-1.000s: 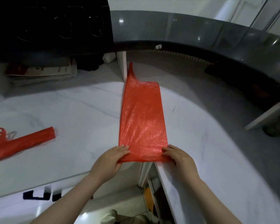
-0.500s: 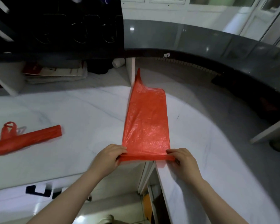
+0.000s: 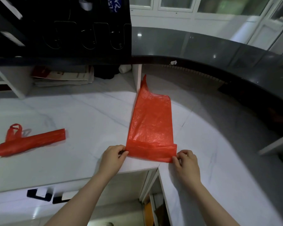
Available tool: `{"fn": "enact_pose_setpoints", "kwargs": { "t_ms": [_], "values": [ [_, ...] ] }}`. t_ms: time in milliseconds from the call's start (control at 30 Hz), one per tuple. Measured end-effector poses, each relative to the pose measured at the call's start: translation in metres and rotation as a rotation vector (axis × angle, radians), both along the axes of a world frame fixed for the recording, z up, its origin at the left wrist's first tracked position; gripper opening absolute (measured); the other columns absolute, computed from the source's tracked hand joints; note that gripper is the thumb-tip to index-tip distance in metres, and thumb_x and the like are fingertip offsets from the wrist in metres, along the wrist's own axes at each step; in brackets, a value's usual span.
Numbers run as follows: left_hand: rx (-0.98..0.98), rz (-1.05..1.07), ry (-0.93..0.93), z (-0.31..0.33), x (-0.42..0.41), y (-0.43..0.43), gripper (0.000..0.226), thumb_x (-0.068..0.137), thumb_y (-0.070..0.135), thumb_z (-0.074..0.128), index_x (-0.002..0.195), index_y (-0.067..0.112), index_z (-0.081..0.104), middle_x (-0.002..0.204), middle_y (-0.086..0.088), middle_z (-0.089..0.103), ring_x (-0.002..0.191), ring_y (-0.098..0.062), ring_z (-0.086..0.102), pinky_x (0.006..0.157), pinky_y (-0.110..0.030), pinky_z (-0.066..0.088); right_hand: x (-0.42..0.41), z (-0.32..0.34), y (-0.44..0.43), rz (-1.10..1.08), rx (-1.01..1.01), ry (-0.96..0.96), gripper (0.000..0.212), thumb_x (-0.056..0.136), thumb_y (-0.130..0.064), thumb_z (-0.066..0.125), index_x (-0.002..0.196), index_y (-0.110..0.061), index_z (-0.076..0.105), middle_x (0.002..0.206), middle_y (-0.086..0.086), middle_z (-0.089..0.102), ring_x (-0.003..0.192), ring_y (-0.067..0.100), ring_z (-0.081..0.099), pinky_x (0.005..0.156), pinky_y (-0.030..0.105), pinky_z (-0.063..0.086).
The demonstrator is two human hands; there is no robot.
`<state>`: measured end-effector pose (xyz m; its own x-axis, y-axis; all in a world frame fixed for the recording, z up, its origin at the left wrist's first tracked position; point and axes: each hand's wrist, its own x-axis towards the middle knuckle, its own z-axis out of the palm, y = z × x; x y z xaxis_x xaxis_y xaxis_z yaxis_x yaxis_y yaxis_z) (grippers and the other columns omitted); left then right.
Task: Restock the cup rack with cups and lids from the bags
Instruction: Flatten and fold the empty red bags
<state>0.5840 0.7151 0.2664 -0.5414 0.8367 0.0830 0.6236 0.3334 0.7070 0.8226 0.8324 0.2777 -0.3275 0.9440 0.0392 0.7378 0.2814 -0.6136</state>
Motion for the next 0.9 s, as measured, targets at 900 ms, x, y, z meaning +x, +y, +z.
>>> {"fn": "enact_pose_setpoints", "kwargs": {
  "t_ms": [900],
  "values": [
    [-0.271, 0.213, 0.387, 0.004, 0.026, 0.008, 0.031, 0.084, 0.044, 0.066, 0.068, 0.018, 0.058, 0.085, 0.000, 0.055, 0.089, -0.023, 0.049, 0.078, -0.036, 0.039, -0.013, -0.010, -0.008, -0.130, 0.197, -0.213, 0.027, 0.093, -0.030, 0.044, 0.079, -0.017, 0.062, 0.103, -0.003, 0.050, 0.098, 0.016, 0.042, 0.073, 0.026, 0.037]
  ]
}}
